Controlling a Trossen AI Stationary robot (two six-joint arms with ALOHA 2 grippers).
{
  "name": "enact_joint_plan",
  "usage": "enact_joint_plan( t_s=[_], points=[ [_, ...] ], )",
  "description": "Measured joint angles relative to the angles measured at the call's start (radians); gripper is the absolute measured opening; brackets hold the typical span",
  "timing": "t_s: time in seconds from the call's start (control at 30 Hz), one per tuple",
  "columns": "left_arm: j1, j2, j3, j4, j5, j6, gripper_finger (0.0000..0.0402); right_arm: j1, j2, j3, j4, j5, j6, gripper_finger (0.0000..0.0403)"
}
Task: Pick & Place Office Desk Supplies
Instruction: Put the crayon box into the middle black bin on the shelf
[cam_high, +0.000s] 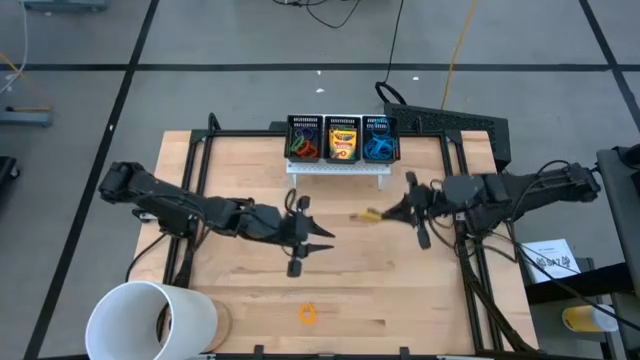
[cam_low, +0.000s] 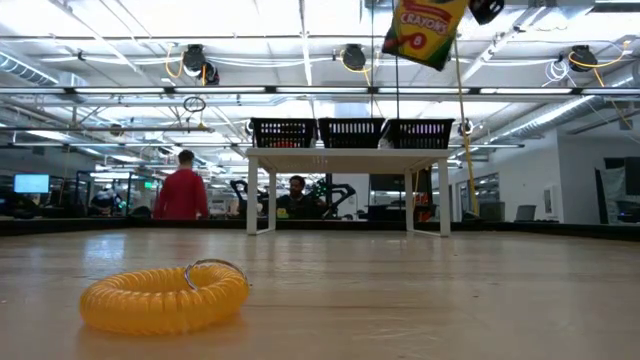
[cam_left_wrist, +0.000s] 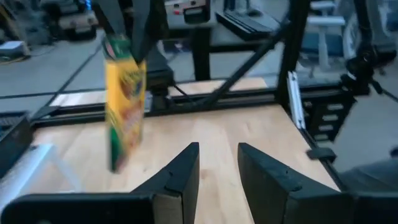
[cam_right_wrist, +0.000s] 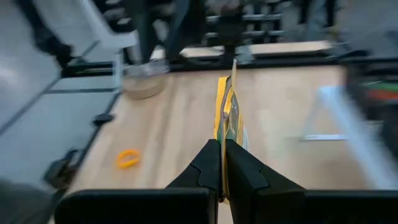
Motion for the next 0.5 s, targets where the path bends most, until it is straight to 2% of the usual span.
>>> enact_joint_plan(
  t_s=[0.23, 0.5],
  points=[
    [0.074, -0.09, -0.191, 0.141, -0.001, -0.034, 0.012, -0.24, 0.023, 0.151, -0.122, -0.022, -0.152, 0.0004],
    [0.131, -0.095, -0.224, 0.151, 0.003, -0.035, 0.012, -0.576, 0.154, 0.26, -0.13, -0.348, -0.273, 0.0004]
  ],
)
